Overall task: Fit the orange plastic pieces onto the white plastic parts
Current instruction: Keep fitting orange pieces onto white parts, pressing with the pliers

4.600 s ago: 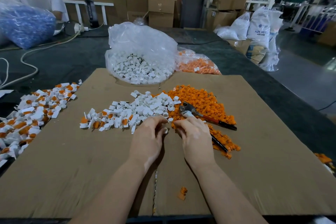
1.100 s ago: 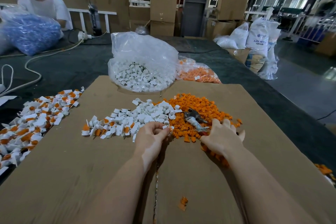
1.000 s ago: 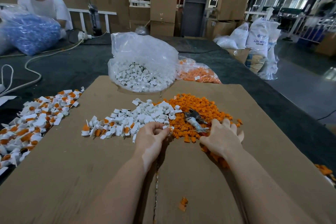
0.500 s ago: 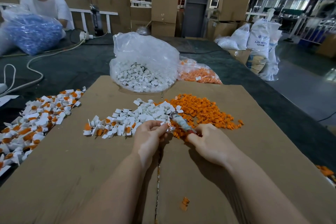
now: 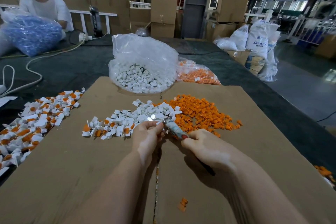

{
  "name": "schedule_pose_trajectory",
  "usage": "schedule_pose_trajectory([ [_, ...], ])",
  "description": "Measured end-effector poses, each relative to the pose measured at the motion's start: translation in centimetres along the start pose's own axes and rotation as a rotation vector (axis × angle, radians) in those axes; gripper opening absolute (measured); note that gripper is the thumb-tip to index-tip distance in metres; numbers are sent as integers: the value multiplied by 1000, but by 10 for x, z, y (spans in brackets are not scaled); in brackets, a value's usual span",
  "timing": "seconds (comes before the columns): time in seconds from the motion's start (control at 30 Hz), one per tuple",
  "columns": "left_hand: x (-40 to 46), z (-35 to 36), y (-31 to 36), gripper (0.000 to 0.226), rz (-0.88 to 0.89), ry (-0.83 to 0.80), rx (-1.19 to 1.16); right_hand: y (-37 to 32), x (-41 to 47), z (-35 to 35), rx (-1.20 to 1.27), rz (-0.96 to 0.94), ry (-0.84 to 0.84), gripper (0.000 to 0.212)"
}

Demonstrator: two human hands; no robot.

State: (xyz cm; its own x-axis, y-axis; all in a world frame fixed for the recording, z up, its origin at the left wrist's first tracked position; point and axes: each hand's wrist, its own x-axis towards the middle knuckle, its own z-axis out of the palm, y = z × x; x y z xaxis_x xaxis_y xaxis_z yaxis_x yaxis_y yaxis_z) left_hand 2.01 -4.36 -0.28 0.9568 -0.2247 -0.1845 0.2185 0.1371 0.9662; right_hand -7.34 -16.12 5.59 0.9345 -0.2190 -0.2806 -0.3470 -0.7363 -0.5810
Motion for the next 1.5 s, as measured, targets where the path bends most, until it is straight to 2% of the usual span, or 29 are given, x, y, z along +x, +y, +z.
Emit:
schedule_pose_trajectory([
  [0.3,2,-1,-1,11,-7,-20,-11,-3,3,11,-104,-15,24,22],
  [0.43,-1,-2,-1,5,-3,-32,-27,-1,6,19,-94,-12,60,24],
  [0.77,1,-4,-2,8,-3,-47,-66,1,6,22,-62,21,68,20],
  [0.93,1,-7,-3,9,7,-47,-52,-3,6,25,-82,-10,68,26],
  [1.2,1,-10,-6,12,28,-34,-59,2,6,36,-86,-56,191,16],
  [1.37,0,-13,-10,7,94,-35,-48,13,5,33,28,-25,344,36],
  [1.5,-4,-17,-13,5,230,-9,173,25,15,27,-129,43,559,51],
])
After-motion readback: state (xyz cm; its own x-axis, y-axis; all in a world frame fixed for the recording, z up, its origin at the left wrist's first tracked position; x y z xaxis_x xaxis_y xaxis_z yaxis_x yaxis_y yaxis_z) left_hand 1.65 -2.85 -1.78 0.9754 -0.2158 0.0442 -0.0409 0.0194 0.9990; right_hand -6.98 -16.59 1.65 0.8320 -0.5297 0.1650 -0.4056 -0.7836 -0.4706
